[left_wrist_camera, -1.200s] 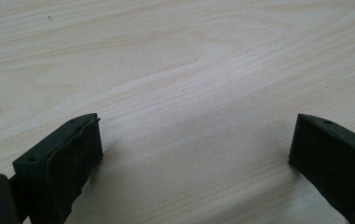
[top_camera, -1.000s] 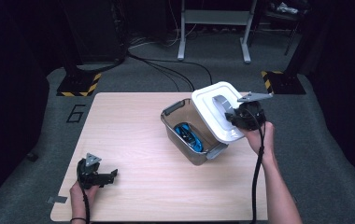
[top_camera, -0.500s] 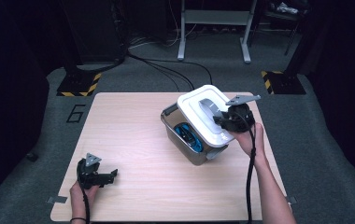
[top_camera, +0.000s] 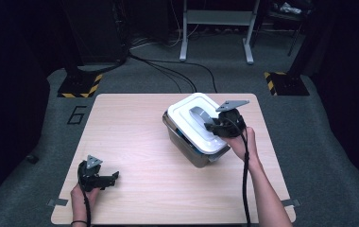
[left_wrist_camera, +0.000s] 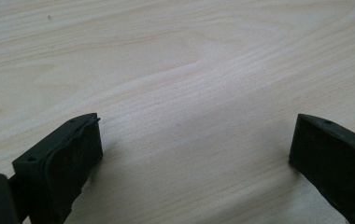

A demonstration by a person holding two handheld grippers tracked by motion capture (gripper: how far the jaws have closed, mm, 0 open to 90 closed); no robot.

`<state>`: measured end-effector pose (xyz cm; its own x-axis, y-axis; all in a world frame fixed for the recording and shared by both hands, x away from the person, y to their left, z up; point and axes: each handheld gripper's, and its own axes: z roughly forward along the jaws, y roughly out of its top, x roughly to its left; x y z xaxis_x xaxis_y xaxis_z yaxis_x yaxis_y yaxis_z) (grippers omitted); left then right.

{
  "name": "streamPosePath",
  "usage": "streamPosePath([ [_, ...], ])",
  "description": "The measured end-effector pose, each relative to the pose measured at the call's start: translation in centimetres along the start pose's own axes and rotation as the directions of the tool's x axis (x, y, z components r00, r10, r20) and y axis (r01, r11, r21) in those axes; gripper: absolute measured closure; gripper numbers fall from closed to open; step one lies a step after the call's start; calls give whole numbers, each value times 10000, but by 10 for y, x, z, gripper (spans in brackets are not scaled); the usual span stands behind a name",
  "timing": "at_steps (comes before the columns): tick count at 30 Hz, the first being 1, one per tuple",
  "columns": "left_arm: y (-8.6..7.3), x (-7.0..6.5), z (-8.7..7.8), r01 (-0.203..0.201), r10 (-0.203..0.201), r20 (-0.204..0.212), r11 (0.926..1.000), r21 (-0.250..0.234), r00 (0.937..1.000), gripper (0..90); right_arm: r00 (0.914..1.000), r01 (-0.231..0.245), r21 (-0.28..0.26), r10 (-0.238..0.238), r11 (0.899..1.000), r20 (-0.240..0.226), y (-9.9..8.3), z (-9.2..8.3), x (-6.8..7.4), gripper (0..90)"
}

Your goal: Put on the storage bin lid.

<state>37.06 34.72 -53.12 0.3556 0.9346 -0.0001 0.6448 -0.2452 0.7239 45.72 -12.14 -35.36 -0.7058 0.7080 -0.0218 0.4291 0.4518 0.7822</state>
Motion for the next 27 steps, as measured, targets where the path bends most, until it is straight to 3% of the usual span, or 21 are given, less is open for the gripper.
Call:
streamPosePath([
  [2, 0, 0, 0, 6, -6, -1, 10000, 1, 10000, 27, 9998, 140, 89, -139, 9999, -128, -1, 5, 2, 672],
  [3, 0, 0, 0, 4, -4, -1, 10000, 0, 10000, 26, 9999, -30, 128, 32, 9999, -153, -1, 7, 4, 672],
  [4, 0, 0, 0, 15, -15, -1, 10000, -3, 10000, 27, 9998, 107, 140, -104, 9998, -190, -1, 10, 4, 672],
  [11, 0, 0, 0, 1, -1, -1, 10000, 1, 10000, 27, 9995, -83, 281, 91, 9996, -288, -3, 23, 5, 672],
  [21, 0, 0, 0, 7, -7, 0, 10000, 0, 10000, 27, 9997, -117, 349, 123, 9993, -189, -7, 35, 4, 669],
  [27, 0, 0, 0, 6, -6, -1, 10000, -2, 10000, 27, 9999, -76, 648, 84, 9979, -133, -10, 40, 4, 664],
])
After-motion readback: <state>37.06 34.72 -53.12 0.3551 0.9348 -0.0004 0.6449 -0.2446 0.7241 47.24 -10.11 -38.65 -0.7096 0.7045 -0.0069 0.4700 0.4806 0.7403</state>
